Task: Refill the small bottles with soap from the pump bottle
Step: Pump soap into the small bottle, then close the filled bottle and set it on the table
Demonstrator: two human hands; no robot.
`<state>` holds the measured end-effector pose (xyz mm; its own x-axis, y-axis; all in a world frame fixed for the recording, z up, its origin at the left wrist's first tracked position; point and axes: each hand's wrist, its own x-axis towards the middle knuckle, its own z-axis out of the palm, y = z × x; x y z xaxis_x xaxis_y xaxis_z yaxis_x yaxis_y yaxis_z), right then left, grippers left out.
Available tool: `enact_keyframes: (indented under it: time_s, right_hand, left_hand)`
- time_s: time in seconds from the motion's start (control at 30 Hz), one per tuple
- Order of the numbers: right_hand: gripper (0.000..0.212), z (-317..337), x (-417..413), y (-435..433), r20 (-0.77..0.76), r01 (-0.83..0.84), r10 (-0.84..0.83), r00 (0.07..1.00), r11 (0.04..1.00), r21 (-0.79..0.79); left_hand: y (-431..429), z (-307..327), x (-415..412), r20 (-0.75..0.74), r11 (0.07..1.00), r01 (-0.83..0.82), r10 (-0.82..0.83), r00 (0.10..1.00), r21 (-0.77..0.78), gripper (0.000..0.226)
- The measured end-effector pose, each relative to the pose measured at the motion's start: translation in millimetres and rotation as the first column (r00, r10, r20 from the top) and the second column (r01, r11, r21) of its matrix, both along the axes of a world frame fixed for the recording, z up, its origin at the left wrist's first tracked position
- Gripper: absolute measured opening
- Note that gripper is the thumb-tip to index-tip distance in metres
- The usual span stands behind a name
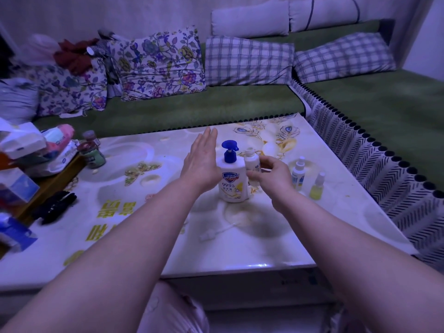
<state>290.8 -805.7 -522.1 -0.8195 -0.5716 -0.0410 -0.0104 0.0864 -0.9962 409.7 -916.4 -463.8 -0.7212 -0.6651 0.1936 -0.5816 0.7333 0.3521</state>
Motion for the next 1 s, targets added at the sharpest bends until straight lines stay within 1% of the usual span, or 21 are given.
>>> enact_keyframes:
  time_s: [0.13,0.23,0.33,0.43,0.6,0.9,1.0]
  right_hand:
    - [0.042,2,7,13,-0.037,-0.076,0.075,0.997,0.997,-0.023]
    - [0.043,-2,13,23,-0.067,-0.114,0.111,0.992,0.992,-0.050]
    - [0.043,-5,21,33,-0.083,-0.156,0.150,0.985,0.986,-0.066]
    - [0.042,-11,28,42,-0.100,-0.195,0.189,0.977,0.979,-0.062]
    - [0.041,-25,38,52,-0.139,-0.235,0.232,0.963,0.972,-0.005]
    - [0.043,-41,42,54,-0.165,-0.232,0.237,0.957,0.971,0.048]
    - [0.046,-45,42,54,-0.171,-0.226,0.232,0.958,0.973,0.051]
  left_hand:
    - [11,1,6,-0.052,1.000,-0.018,0.017,0.998,-0.024,0.080]
    - [20,0,12,-0.082,0.999,-0.016,0.012,0.997,-0.049,0.071]
    - [26,-5,20,-0.082,0.996,-0.025,0.018,0.996,-0.084,0.060]
    - [29,-15,28,-0.081,0.996,-0.039,0.033,0.996,-0.079,0.051]
    - [34,-35,40,-0.053,0.997,-0.045,0.042,0.998,-0.064,0.045]
    - [34,-53,46,0.024,0.997,-0.060,0.061,0.998,-0.041,0.044]
    - [34,-58,47,0.105,0.996,-0.073,0.077,0.991,-0.043,0.043]
